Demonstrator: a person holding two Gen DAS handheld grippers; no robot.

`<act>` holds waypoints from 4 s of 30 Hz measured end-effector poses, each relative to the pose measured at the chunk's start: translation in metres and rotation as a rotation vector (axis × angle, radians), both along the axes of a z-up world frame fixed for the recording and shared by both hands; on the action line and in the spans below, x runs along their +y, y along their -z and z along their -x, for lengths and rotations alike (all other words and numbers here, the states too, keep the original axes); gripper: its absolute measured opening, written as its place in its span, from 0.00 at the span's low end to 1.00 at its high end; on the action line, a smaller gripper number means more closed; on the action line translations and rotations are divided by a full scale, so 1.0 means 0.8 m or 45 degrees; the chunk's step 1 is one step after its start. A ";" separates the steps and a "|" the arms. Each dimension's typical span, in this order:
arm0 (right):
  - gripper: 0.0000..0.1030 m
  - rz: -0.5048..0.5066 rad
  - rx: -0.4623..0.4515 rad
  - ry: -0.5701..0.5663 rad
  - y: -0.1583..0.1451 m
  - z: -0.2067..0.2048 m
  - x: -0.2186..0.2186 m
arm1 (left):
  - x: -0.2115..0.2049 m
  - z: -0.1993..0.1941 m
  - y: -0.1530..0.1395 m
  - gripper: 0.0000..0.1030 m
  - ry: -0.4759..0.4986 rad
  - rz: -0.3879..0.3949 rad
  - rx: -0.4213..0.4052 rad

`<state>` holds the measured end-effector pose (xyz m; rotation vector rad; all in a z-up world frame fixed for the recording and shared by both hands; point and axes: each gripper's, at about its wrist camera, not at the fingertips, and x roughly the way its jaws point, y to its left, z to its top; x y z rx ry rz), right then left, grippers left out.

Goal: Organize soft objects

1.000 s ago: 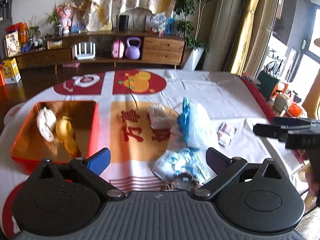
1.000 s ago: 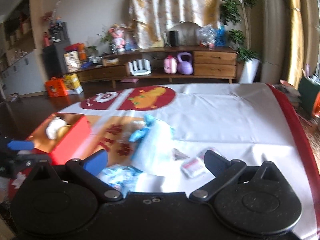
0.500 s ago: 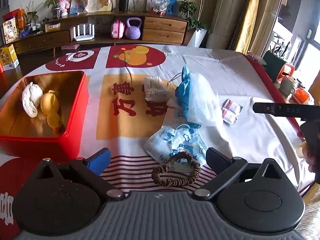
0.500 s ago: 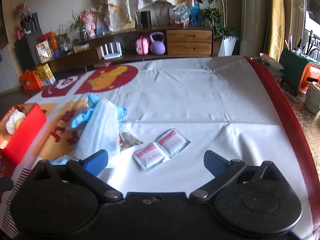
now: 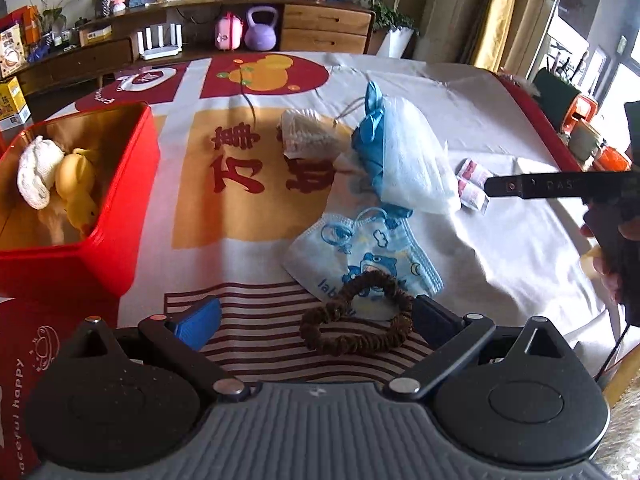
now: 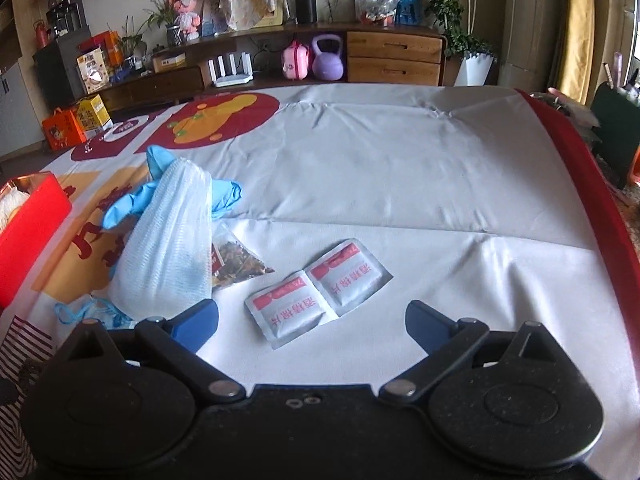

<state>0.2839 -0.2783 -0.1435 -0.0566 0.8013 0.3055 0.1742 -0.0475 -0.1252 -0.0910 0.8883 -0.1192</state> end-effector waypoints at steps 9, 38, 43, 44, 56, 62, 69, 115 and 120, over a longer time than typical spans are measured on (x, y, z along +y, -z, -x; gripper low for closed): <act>0.92 0.030 0.046 -0.060 0.023 -0.021 0.011 | -0.003 -0.005 0.013 0.98 0.029 -0.018 0.024; 0.36 0.134 -0.079 -0.204 0.027 -0.010 0.038 | -0.019 -0.013 0.028 0.31 0.111 -0.062 0.039; 0.34 0.148 -0.081 -0.190 0.027 -0.007 0.042 | -0.015 -0.012 0.028 0.22 0.098 -0.055 0.043; 0.34 0.146 -0.078 -0.184 0.026 -0.007 0.041 | -0.013 -0.013 0.028 0.21 0.094 -0.047 0.044; 0.34 0.089 -0.073 -0.159 0.007 0.014 0.033 | -0.010 -0.008 0.020 0.11 0.089 -0.027 0.015; 0.34 0.060 -0.097 -0.166 -0.015 0.034 0.032 | -0.004 -0.003 0.007 0.11 0.064 -0.017 -0.004; 0.34 0.025 -0.132 -0.189 -0.049 0.061 0.038 | 0.004 0.003 -0.016 0.11 0.030 -0.017 -0.047; 0.34 -0.086 -0.158 -0.449 -0.119 0.130 0.123 | 0.089 0.010 -0.006 0.68 -0.123 0.080 0.004; 0.34 -0.098 -0.131 -0.441 -0.110 0.124 0.117 | 0.077 -0.005 0.015 0.68 -0.113 0.004 0.049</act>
